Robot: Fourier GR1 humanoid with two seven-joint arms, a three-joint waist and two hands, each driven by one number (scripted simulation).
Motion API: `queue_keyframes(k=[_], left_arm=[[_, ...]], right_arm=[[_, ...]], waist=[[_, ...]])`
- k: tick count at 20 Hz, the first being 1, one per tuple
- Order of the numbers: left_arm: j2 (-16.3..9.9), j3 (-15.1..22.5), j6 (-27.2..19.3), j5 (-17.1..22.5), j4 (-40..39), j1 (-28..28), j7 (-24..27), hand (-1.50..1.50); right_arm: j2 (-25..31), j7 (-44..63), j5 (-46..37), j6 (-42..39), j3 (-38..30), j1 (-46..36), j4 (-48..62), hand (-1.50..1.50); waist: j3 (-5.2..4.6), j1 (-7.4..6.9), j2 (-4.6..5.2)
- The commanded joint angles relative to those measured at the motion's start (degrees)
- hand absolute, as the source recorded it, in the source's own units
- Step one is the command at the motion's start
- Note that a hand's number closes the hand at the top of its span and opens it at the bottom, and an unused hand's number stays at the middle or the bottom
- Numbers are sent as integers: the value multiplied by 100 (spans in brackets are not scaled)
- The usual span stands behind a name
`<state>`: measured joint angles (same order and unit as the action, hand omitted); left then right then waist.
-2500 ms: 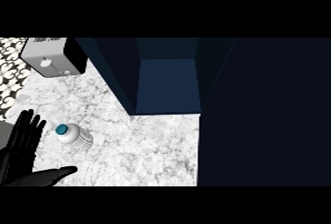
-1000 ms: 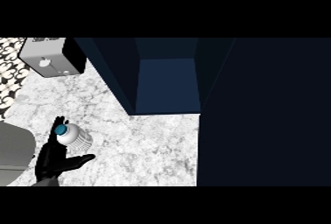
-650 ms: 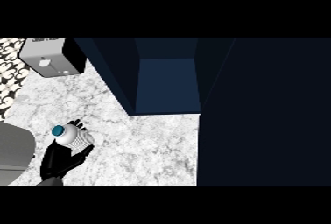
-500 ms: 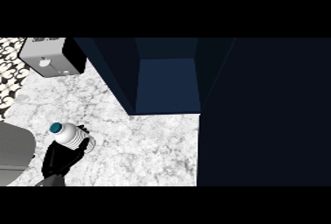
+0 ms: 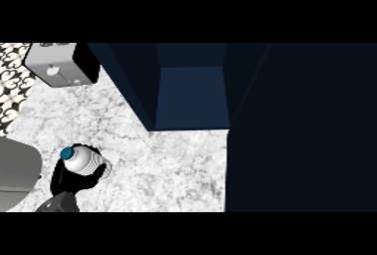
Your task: Pick up the bottled water, place it into the cabinet and close the cabinet
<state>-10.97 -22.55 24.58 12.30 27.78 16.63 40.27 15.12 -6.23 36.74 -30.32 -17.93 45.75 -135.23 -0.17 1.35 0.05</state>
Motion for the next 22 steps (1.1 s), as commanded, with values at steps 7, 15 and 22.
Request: queue_keyframes(k=[7,15,22], left_arm=[[-47,186,-48,-140,336,86,629,150],[645,808,-501,-263,1684,-269,-40,150],[1080,1539,-1203,-27,3126,-434,-1216,150]], right_arm=[[93,269,777,114,-353,412,-965,-150],[-4,322,647,197,-260,447,-1067,-150],[53,146,826,12,-429,781,-1137,-150]], waist=[[10,-56,-25],[17,-129,-43],[17,-105,-70]])
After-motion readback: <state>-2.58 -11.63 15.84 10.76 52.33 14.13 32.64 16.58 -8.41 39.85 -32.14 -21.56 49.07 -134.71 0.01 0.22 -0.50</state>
